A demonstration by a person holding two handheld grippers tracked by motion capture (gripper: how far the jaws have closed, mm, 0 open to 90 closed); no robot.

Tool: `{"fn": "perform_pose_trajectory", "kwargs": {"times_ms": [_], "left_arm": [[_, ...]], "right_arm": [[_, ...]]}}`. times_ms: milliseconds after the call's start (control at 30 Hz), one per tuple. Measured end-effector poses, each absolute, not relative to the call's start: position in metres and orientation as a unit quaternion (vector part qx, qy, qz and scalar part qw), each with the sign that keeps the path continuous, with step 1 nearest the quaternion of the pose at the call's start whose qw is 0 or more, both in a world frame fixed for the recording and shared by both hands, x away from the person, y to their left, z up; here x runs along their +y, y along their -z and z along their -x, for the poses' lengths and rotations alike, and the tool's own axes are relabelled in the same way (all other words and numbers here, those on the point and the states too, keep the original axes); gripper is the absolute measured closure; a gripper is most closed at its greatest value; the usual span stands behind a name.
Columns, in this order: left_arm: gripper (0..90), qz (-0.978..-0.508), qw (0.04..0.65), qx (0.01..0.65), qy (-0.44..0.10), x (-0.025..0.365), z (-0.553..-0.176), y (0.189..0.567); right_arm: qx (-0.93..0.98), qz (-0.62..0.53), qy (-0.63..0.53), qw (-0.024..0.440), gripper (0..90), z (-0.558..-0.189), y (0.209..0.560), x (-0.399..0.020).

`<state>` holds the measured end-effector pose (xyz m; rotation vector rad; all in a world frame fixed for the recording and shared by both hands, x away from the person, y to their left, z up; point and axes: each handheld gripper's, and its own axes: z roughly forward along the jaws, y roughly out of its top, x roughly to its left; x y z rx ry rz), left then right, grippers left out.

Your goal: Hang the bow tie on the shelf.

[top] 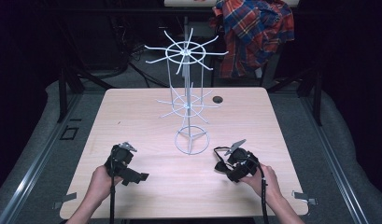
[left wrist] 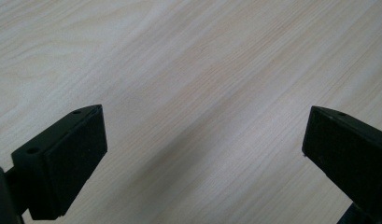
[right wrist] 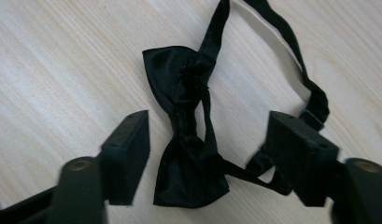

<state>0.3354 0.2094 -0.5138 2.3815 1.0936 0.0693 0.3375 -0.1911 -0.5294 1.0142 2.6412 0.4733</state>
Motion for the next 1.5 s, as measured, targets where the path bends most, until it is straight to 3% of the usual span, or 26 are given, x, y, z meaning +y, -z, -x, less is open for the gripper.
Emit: {"fn": "perform_pose_trajectory", "kwargs": {"times_ms": [300, 700, 1067, 1500], "left_arm": [[0.2, -0.879, 0.256, 0.402, -0.026, 0.210, -0.335, 0.513], [0.2, -0.879, 0.256, 0.402, -0.025, 0.209, -0.335, 0.514], [0.2, -0.879, 0.254, 0.402, -0.026, 0.209, -0.335, 0.513], [0.2, -0.880, 0.254, 0.401, -0.026, 0.210, -0.335, 0.513]], "right_arm": [[0.922, -0.336, -0.138, 0.135, 52.3, -0.337, 0.535, -0.179], [0.924, -0.341, -0.118, 0.124, 68.9, -0.338, 0.542, -0.177], [0.923, -0.345, -0.114, 0.125, 76.3, -0.338, 0.543, -0.177], [0.915, -0.351, -0.150, 0.135, 76.9, -0.337, 0.526, -0.184]]}}
